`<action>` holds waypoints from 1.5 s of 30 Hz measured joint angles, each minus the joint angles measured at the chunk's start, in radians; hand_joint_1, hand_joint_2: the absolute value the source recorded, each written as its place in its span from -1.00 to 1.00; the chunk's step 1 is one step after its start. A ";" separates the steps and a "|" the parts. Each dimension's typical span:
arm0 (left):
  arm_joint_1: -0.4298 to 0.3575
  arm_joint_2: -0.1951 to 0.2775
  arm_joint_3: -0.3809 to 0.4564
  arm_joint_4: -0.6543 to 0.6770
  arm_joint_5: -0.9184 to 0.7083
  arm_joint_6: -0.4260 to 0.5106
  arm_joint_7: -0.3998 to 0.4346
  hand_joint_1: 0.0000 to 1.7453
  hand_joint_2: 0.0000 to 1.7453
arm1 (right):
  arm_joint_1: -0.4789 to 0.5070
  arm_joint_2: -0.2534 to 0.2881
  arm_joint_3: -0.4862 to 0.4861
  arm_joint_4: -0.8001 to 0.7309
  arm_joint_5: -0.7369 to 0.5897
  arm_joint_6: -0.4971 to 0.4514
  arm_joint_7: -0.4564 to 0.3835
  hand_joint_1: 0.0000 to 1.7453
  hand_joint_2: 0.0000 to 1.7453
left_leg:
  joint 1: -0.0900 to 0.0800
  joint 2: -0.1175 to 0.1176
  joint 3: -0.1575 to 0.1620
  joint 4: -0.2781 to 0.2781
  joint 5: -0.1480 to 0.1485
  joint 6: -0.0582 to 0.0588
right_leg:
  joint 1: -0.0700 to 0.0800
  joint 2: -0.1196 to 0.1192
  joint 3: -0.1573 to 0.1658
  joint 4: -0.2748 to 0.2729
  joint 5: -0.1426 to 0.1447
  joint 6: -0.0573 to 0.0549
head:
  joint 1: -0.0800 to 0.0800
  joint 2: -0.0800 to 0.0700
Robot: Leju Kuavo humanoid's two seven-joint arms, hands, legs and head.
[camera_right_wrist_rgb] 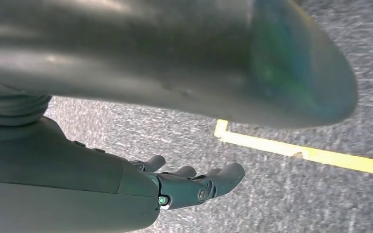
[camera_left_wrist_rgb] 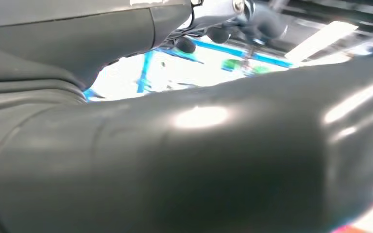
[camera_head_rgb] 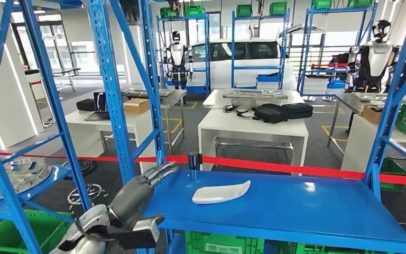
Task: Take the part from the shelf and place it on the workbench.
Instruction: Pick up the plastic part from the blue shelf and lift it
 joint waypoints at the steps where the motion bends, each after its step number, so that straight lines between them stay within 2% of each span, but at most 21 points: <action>1: 0.017 0.004 -0.004 -0.039 0.022 -0.026 0.010 -1.00 -1.00 | 0.000 0.000 -0.001 0.000 0.001 0.000 0.002 -1.00 -1.00 | 0.002 0.001 -0.036 0.023 -0.031 -0.003 | -0.001 0.001 0.017 -0.001 -0.013 0.000 | 0.000 0.000; 3: 0.043 0.010 -0.011 -0.110 0.074 -0.083 0.029 -1.00 -1.00 | 0.002 0.000 -0.002 0.000 0.003 0.001 0.003 -1.00 -1.00 | 0.003 0.001 -0.072 -0.009 -0.042 0.000 | -0.001 0.005 0.053 -0.002 -0.039 0.001 | -0.001 0.000; 4: 0.052 0.011 -0.015 -0.140 0.103 -0.111 0.032 -1.00 -1.00 | 0.002 0.000 -0.002 0.000 0.005 0.002 0.002 -1.00 -1.00 | 0.002 0.001 -0.074 -0.061 -0.004 0.004 | -0.001 0.007 0.070 -0.002 -0.052 0.003 | -0.001 0.000; 7: 0.070 0.014 -0.027 -0.196 0.163 -0.170 0.027 -1.00 -1.00 | 0.001 0.001 -0.003 0.002 0.007 0.011 0.001 -1.00 -1.00 | -0.009 -0.001 -0.063 -0.229 0.183 0.022 | 0.000 0.014 0.097 0.001 -0.088 0.016 | -0.001 0.000; 8: 0.078 0.015 -0.030 -0.211 0.169 -0.179 0.025 -1.00 -1.00 | 0.002 0.002 -0.003 0.002 0.007 0.016 0.000 -1.00 -1.00 | -0.012 -0.002 -0.061 -0.249 0.214 0.027 | 0.000 0.016 0.099 0.000 -0.098 0.022 | -0.001 0.000; 12: 0.092 0.021 -0.035 -0.269 0.163 -0.182 0.021 -1.00 -1.00 | 0.001 0.001 -0.008 0.002 0.007 0.029 -0.001 -1.00 -1.00 | -0.006 0.004 -0.043 -0.263 0.212 0.043 | 0.000 0.015 0.099 0.016 -0.132 0.045 | 0.000 0.000; 13: 0.094 0.022 -0.035 -0.279 0.161 -0.180 0.021 -1.00 -1.00 | 0.000 0.000 -0.008 0.002 0.007 0.031 0.000 -1.00 -1.00 | -0.004 0.008 -0.035 -0.269 0.208 0.047 | 0.001 0.011 0.078 0.058 -0.153 0.050 | 0.000 0.000; 16: 0.110 0.023 -0.036 -0.296 0.159 -0.178 0.021 -1.00 -1.00 | -0.002 0.000 -0.009 0.002 0.008 0.033 0.004 -1.00 -1.00 | -0.002 0.023 -0.019 -0.270 0.190 0.054 | -0.005 0.004 -0.048 0.255 -0.214 0.060 | 0.003 0.000; 18: 0.119 0.023 -0.037 -0.301 0.158 -0.178 0.021 -1.00 -1.00 | 0.000 -0.001 -0.009 0.002 0.008 0.033 0.006 -1.00 -1.00 | 0.001 0.031 -0.010 -0.266 0.179 0.051 | -0.009 0.000 -0.088 0.271 -0.177 0.067 | 0.004 0.000; 20: 0.121 0.023 -0.037 -0.306 0.157 -0.177 0.022 -1.00 -1.00 | 0.000 -0.001 -0.009 0.002 0.009 0.033 0.007 -1.00 -1.00 | 0.006 0.041 -0.002 -0.256 0.166 0.041 | -0.014 -0.021 -0.058 0.152 -0.088 0.075 | 0.004 0.000; 22: 0.122 0.023 -0.036 -0.309 0.151 -0.177 0.024 -1.00 -1.00 | -0.003 0.000 -0.009 0.002 0.009 0.034 0.010 -1.00 -1.00 | 0.006 0.049 0.001 -0.243 0.152 0.026 | -0.015 -0.040 -0.024 0.050 -0.035 0.071 | 0.005 0.000; 27: 0.123 0.020 -0.035 -0.314 0.140 -0.177 0.022 -1.00 -1.00 | -0.006 0.001 -0.010 0.002 0.009 0.037 0.013 -1.00 -1.00 | 0.009 0.053 -0.001 -0.223 0.130 -0.004 | -0.013 -0.015 -0.017 0.030 -0.021 0.033 | 0.003 0.000; 30: 0.128 0.021 -0.034 -0.315 0.140 -0.177 0.022 -1.00 -1.00 | -0.006 0.001 -0.010 0.002 0.008 0.037 0.013 -1.00 -1.00 | 0.010 0.024 -0.074 -0.056 0.041 -0.015 | -0.014 0.006 -0.015 0.028 -0.016 0.022 | 0.002 0.000; 32: 0.137 0.021 -0.034 -0.314 0.140 -0.177 0.022 -1.00 -1.00 | -0.005 0.001 -0.011 0.002 0.009 0.037 0.013 -1.00 -1.00 | 0.010 0.020 -0.120 0.041 0.013 -0.013 | -0.011 0.024 -0.014 0.028 -0.017 0.021 | 0.001 0.000; 34: 0.141 0.021 -0.034 -0.315 0.140 -0.177 0.022 -1.00 -1.00 | -0.005 0.001 -0.011 0.002 0.009 0.037 0.013 -1.00 -1.00 | 0.008 0.013 -0.097 -0.010 0.057 -0.002 | -0.008 0.044 -0.013 0.029 -0.017 0.021 | 0.001 0.000; 37: 0.140 0.021 -0.030 -0.317 0.139 -0.176 0.021 -1.00 -1.00 | -0.006 0.003 -0.011 0.002 0.008 0.037 0.013 -1.00 -1.00 | 0.002 -0.040 -0.001 -0.204 0.134 0.026 | -0.009 0.071 -0.015 0.029 -0.016 0.025 | 0.001 0.000; 39: 0.139 0.020 -0.027 -0.318 0.132 -0.177 0.020 -1.00 -1.00 | -0.007 0.005 -0.011 0.002 0.008 0.037 0.015 -1.00 -1.00 | -0.002 -0.055 0.020 -0.243 0.135 0.034 | -0.017 0.088 -0.022 0.026 -0.014 0.037 | -0.001 0.000; 40: 0.139 0.019 -0.027 -0.318 0.127 -0.177 0.019 -1.00 -1.00 | -0.006 0.005 -0.012 0.002 0.008 0.037 0.017 -1.00 -1.00 | -0.004 -0.046 0.021 -0.249 0.137 0.034 | -0.019 0.097 -0.023 0.023 -0.012 0.045 | -0.002 0.000; 41: 0.138 0.016 -0.027 -0.319 0.123 -0.178 0.019 -1.00 -1.00 | -0.005 0.005 -0.013 0.002 0.008 0.037 0.019 -1.00 -1.00 | -0.002 -0.035 0.026 -0.257 0.140 0.035 | -0.020 0.096 -0.024 0.023 -0.012 0.051 | -0.002 0.000; 43: 0.137 0.009 -0.026 -0.320 0.119 -0.179 0.019 -1.00 -1.00 | -0.005 0.006 -0.016 0.002 0.008 0.035 0.020 -1.00 -1.00 | 0.004 -0.013 0.036 -0.275 0.146 0.040 | -0.014 0.062 -0.044 0.062 -0.036 0.059 | -0.001 0.000; 45: 0.138 0.004 -0.026 -0.319 0.115 -0.180 0.020 -1.00 -1.00 | -0.009 0.006 -0.017 0.002 0.009 0.034 0.018 -1.00 -1.00 | 0.006 0.007 0.040 -0.281 0.146 0.046 | -0.011 0.016 -0.102 0.174 -0.092 0.064 | 0.002 0.000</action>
